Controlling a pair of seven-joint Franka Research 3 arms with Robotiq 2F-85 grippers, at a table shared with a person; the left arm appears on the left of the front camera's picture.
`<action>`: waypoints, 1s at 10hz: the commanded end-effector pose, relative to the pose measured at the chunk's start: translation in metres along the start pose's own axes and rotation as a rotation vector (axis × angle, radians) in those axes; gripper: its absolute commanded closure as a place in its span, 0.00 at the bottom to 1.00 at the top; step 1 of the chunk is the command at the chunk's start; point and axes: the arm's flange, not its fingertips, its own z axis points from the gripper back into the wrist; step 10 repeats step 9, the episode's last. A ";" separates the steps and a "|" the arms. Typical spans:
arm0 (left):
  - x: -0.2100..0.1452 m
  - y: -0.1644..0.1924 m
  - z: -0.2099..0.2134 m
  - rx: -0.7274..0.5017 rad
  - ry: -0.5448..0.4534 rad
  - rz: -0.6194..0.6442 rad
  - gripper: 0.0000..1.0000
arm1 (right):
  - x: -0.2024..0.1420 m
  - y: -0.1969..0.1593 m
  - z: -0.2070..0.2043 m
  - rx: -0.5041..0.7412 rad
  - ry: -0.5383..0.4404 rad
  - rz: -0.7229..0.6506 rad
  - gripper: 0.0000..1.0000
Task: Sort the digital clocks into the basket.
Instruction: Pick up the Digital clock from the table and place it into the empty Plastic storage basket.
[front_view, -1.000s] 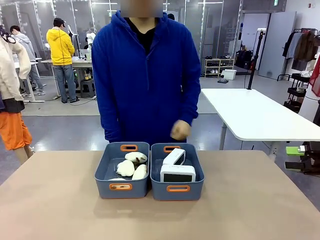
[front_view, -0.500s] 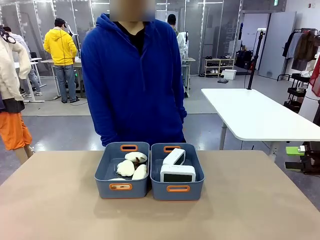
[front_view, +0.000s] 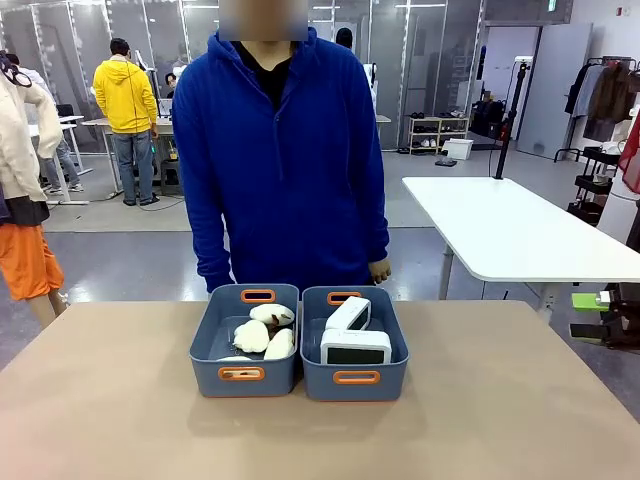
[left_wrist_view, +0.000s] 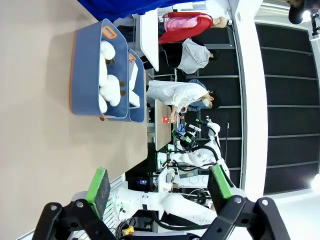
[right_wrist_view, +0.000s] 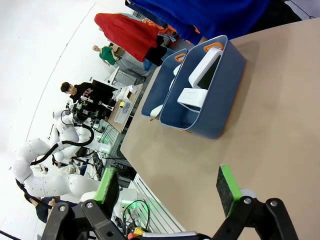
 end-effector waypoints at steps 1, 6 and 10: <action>0.000 -0.006 0.001 0.003 -0.006 0.015 0.00 | 0.001 0.003 0.000 0.007 -0.012 0.008 0.00; 0.000 -0.006 0.001 0.003 -0.006 0.015 0.00 | 0.001 0.003 0.000 0.007 -0.012 0.008 0.00; 0.000 -0.006 0.001 0.003 -0.006 0.015 0.00 | 0.001 0.003 0.000 0.007 -0.012 0.008 0.00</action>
